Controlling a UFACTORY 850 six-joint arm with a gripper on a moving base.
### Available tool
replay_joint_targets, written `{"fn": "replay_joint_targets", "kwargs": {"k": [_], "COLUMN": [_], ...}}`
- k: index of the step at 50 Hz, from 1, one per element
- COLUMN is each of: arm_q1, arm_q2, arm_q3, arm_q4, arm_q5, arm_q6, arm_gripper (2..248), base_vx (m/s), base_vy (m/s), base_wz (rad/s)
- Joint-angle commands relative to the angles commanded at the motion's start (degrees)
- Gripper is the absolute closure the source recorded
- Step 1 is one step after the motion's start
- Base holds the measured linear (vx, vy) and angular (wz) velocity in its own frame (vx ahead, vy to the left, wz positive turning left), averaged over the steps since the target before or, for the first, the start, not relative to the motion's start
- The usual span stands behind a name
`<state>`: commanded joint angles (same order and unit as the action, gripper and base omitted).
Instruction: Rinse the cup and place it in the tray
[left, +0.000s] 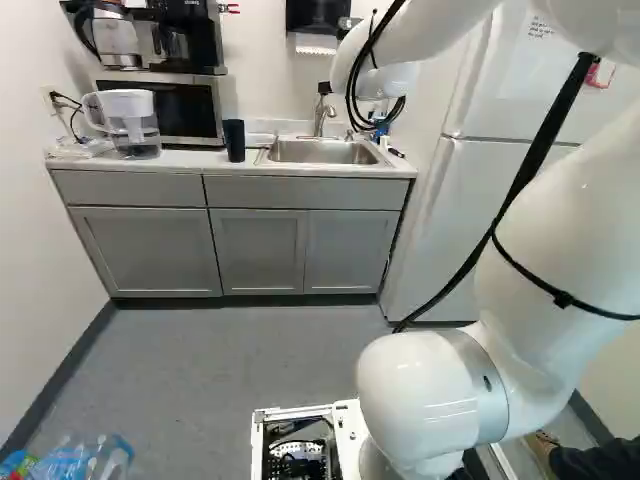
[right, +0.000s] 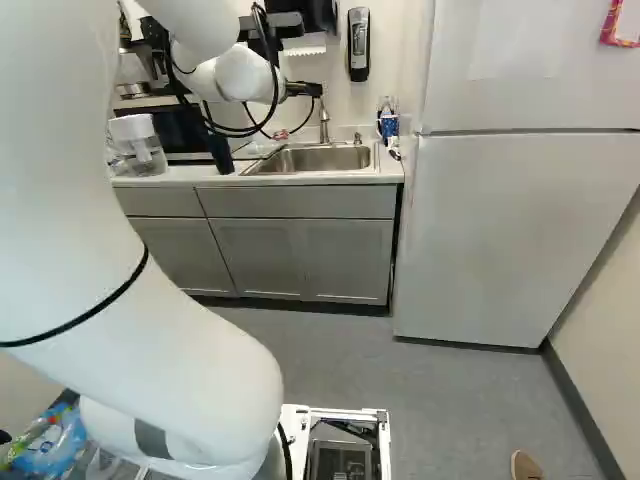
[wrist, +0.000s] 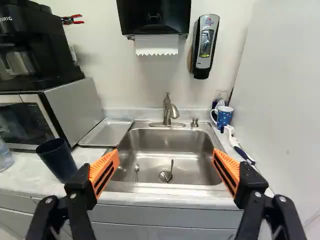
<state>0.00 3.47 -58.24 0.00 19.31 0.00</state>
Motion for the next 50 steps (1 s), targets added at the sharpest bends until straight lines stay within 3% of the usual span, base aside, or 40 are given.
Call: {"fn": "replay_joint_targets", "kwargs": {"k": [22, 50], "arm_q1": [0.0, 0.0], "arm_q2": [0.0, 0.0], "arm_q3": [0.0, 0.0], "arm_q4": [0.0, 0.0], "arm_q5": [0.0, 0.0], "arm_q6": [0.0, 0.0], "arm_gripper": [3, 3], "base_vx": [0.004, 0.081], "base_vy": [-0.001, -0.031], "base_wz": [0.003, 0.130]}}
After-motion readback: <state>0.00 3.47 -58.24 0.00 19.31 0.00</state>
